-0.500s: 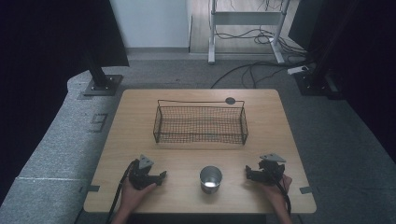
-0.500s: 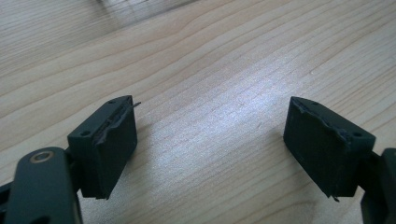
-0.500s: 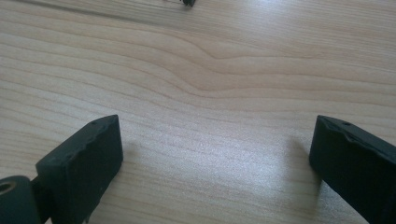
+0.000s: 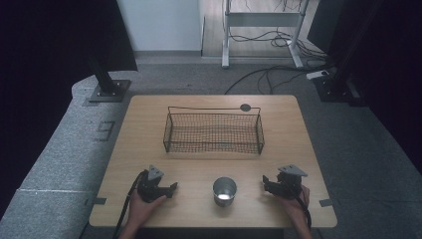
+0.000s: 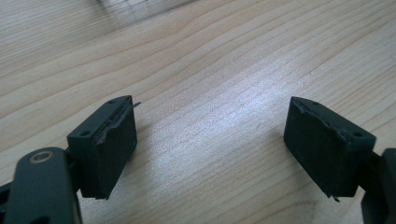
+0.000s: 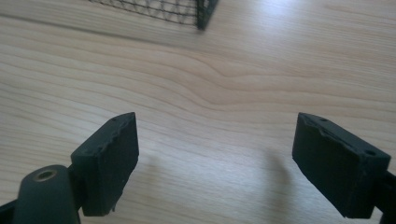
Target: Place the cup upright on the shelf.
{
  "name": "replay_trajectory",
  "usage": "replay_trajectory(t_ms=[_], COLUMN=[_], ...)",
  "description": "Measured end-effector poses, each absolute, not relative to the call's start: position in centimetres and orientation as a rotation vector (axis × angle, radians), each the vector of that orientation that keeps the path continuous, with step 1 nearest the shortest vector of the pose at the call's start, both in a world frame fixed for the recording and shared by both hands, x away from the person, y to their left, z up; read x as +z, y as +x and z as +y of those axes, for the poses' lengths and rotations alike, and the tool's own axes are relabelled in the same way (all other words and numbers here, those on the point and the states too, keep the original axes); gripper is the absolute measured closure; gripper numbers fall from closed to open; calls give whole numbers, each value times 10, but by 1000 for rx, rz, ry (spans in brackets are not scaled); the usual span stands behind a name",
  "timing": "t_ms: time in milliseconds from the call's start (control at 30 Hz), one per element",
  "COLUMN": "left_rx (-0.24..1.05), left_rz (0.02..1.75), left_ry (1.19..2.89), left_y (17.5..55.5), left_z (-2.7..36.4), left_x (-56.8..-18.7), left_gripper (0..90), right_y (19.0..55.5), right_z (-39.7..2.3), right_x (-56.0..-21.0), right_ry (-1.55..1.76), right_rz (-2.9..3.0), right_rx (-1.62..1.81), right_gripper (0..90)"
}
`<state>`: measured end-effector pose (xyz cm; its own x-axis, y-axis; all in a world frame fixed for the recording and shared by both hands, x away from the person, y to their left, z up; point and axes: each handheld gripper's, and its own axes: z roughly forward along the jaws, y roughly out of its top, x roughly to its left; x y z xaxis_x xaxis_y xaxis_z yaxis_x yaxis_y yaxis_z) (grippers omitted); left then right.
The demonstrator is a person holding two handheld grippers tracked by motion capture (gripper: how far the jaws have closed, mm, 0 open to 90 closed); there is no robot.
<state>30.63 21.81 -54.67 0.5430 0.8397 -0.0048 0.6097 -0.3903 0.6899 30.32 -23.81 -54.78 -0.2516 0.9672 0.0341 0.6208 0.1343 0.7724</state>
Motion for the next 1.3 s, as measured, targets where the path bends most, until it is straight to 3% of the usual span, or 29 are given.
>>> replay_trajectory(t_ms=[1300], left_rx=[461], left_rz=[1164], left_ry=[2134], left_y=[306], left_z=[218], left_x=[-547], left_gripper=[173], right_y=[259], right_z=[-192], right_x=[-487], right_ry=[1263], right_rz=[2002], right_rx=[1323], right_gripper=[145])
